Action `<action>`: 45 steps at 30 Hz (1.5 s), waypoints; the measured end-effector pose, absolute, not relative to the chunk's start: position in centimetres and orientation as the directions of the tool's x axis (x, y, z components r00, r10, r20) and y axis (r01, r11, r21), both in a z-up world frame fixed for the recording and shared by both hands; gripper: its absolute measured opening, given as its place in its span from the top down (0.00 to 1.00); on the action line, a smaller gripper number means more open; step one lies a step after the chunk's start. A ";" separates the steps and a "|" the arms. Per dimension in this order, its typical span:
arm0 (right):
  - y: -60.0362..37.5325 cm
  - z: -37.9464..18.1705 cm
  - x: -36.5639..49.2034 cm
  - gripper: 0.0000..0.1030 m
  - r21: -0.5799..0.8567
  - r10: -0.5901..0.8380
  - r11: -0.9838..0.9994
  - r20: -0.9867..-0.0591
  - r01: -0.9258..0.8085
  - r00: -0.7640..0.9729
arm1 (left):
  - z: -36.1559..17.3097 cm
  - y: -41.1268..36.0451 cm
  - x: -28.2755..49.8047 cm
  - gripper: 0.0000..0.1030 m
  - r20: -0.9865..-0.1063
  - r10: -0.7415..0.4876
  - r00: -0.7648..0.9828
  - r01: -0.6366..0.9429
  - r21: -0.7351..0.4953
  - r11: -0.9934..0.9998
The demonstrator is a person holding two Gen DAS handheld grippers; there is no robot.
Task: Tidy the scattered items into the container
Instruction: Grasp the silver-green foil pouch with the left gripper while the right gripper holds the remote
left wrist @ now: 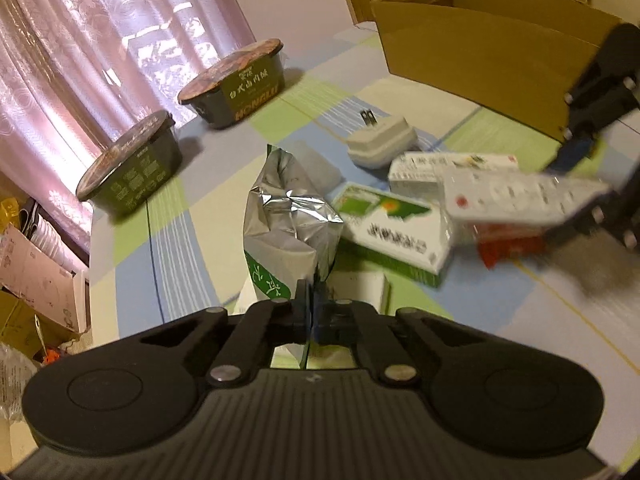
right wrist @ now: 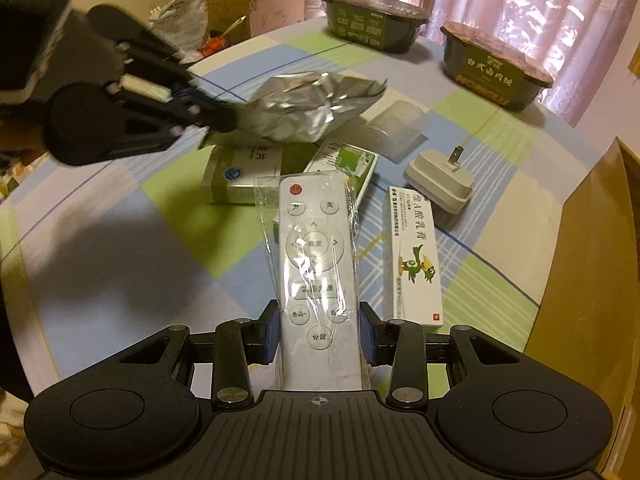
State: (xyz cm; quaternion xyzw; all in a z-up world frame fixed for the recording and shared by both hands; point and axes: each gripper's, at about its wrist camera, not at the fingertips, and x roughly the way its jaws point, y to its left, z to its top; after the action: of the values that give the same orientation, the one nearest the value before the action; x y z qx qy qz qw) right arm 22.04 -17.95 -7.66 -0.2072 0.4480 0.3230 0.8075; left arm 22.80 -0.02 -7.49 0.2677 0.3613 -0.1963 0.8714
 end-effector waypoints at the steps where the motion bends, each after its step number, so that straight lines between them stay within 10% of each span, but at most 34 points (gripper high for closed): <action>1: -18.0 -7.6 21.9 0.59 -0.042 0.338 0.708 -0.856 -0.705 0.390 | -7.4 0.3 22.2 1.00 -0.740 -0.149 0.656 0.536 0.318 0.782; 14: -18.9 -7.2 18.3 0.59 -0.016 0.348 0.718 -0.857 -0.696 0.379 | -7.7 1.0 12.9 1.00 -0.833 -0.162 0.530 0.622 0.252 0.741; 21: -19.4 -7.3 16.3 0.59 0.015 0.350 0.746 -0.859 -0.666 0.373 | -6.4 1.7 11.2 0.57 -0.861 -0.235 0.452 0.604 0.102 0.790; 30: -20.6 -7.7 15.7 0.59 0.052 0.328 0.814 -0.863 -0.578 0.384 | -4.8 1.6 15.9 0.32 -0.834 -0.204 0.512 0.528 0.118 0.841; 45: -21.1 -8.3 15.7 0.59 0.051 0.318 0.829 -0.862 -0.557 0.394 | -8.8 3.1 26.1 0.29 -0.935 -0.290 0.204 0.569 -0.128 0.812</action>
State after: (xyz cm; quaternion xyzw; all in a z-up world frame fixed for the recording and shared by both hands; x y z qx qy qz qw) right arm 15.67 -21.09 -8.27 -0.1240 0.4825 0.2649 0.8256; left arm 26.10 3.10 -8.81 0.1233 0.5651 -0.2803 0.7661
